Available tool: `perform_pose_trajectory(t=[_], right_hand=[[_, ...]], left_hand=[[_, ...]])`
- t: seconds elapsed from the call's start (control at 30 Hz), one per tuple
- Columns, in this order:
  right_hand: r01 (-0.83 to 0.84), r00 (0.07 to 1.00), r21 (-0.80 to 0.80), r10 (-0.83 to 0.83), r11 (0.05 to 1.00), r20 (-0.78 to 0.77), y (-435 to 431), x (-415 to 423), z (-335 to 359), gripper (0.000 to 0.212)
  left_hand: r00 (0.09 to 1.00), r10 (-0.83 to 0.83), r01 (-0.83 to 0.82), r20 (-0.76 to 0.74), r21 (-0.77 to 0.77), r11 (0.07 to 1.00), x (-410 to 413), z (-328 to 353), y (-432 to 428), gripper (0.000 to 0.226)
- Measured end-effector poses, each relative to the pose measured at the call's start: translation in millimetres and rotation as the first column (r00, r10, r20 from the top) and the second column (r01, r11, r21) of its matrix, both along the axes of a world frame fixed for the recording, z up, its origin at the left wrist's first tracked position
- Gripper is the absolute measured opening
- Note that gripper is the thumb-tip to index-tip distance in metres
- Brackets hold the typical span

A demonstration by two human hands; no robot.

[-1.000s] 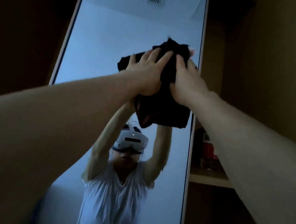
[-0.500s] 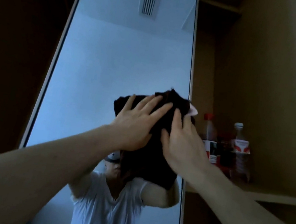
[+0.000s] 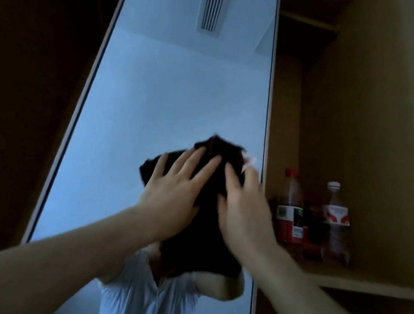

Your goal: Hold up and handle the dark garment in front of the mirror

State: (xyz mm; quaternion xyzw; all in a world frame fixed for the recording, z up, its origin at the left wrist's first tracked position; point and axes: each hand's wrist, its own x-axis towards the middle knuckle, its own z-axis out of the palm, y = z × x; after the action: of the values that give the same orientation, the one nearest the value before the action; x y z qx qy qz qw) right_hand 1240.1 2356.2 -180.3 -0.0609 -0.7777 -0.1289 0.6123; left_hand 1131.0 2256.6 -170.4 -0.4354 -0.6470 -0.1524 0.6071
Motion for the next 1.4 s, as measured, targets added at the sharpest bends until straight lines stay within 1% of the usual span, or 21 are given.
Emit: perform_pose_trajectory(t=[0.07,0.13,0.2,0.3,0.37,0.4,0.43,0.47,0.53,0.6,0.63,0.73,0.77,0.83,0.9,0.97,1.07,1.13,1.2,1.3,1.4], right_hand=[[-0.028,0.999,0.002,0.028,1.000,0.024,-9,-3,-11,0.053],[-0.047,0.999,-0.063,0.048,0.997,0.017,-17,-8,18,0.053],[-0.088,0.996,-0.165,0.089,0.982,0.000,-25,-14,67,0.045],[-0.166,0.986,-0.309,0.147,0.937,-0.082,-35,-25,117,0.029],[-0.215,0.977,-0.344,0.200,0.914,-0.079,-32,-24,120,0.032],[-0.213,0.977,-0.319,0.209,0.924,-0.049,-29,-20,118,0.037],[-0.192,0.981,-0.279,0.194,0.941,-0.018,-28,-17,115,0.044],[-0.147,0.988,-0.246,0.154,0.958,0.008,-27,-16,113,0.050],[0.023,0.999,-0.206,-0.014,0.978,0.043,-28,-13,116,0.055],[0.169,0.985,-0.182,-0.160,0.969,0.065,-34,-9,118,0.053],[0.199,0.979,-0.184,-0.189,0.963,0.069,-39,-7,119,0.052],[0.237,0.969,-0.265,-0.208,0.935,0.132,-49,-8,121,0.053],[0.214,0.972,-0.328,-0.168,0.920,0.162,-53,-11,121,0.058],[0.109,0.982,-0.466,-0.023,0.878,0.186,-66,-21,120,0.067],[0.043,0.985,-0.507,0.049,0.861,0.167,-85,-35,110,0.074],[0.040,0.982,-0.433,0.044,0.901,0.182,-108,-55,92,0.079],[0.091,0.956,-0.171,-0.038,0.981,0.291,-136,-85,60,0.085],[0.133,0.940,-0.011,-0.123,0.991,0.319,-141,-95,58,0.081],[0.149,0.931,0.069,-0.163,0.986,0.325,-134,-98,81,0.075],[0.187,0.941,0.032,-0.188,0.982,0.280,-127,-94,145,0.070],[0.296,0.948,-0.184,-0.265,0.937,0.174,-132,-87,197,0.070]], left_hand=[[1.000,0.014,-0.014,-0.005,-0.008,1.000,-10,-20,-7,0.085],[0.993,0.049,-0.049,0.112,-0.007,0.999,-9,-2,-8,0.087],[0.975,0.017,-0.026,0.221,0.038,0.999,1,41,-1,0.085],[0.927,-0.126,0.130,0.354,0.013,0.991,13,96,-3,0.088],[0.863,-0.245,0.305,0.441,-0.069,0.950,12,101,-22,0.093],[0.828,-0.312,0.376,0.466,-0.048,0.925,6,96,-36,0.092],[0.801,-0.363,0.396,0.476,0.032,0.918,-4,90,-52,0.087],[0.792,-0.400,0.363,0.460,0.172,0.916,-18,86,-69,0.078],[0.839,-0.383,0.188,0.386,0.454,0.871,-46,83,-100,0.063],[0.822,-0.378,0.076,0.426,0.576,0.814,-59,87,-123,0.060],[0.763,-0.420,0.058,0.491,0.595,0.802,-62,90,-129,0.062],[0.455,-0.624,0.084,0.635,0.668,0.740,-66,94,-132,0.054],[0.388,-0.645,0.091,0.658,0.669,0.738,-68,90,-131,0.049],[0.375,-0.612,0.105,0.696,0.624,0.774,-74,84,-130,0.044],[0.379,-0.600,0.123,0.704,0.604,0.787,-78,82,-134,0.044],[0.343,-0.619,0.164,0.707,0.604,0.780,-82,82,-137,0.044],[0.277,-0.658,0.225,0.701,0.618,0.753,-81,78,-140,0.043],[0.204,-0.703,0.264,0.681,0.653,0.709,-81,75,-141,0.043],[0.170,-0.726,0.262,0.667,0.679,0.686,-81,76,-141,0.047],[0.147,-0.749,0.294,0.646,0.694,0.657,-84,76,-141,0.043],[0.124,-0.755,0.295,0.644,0.702,0.648,-85,77,-140,0.044]])
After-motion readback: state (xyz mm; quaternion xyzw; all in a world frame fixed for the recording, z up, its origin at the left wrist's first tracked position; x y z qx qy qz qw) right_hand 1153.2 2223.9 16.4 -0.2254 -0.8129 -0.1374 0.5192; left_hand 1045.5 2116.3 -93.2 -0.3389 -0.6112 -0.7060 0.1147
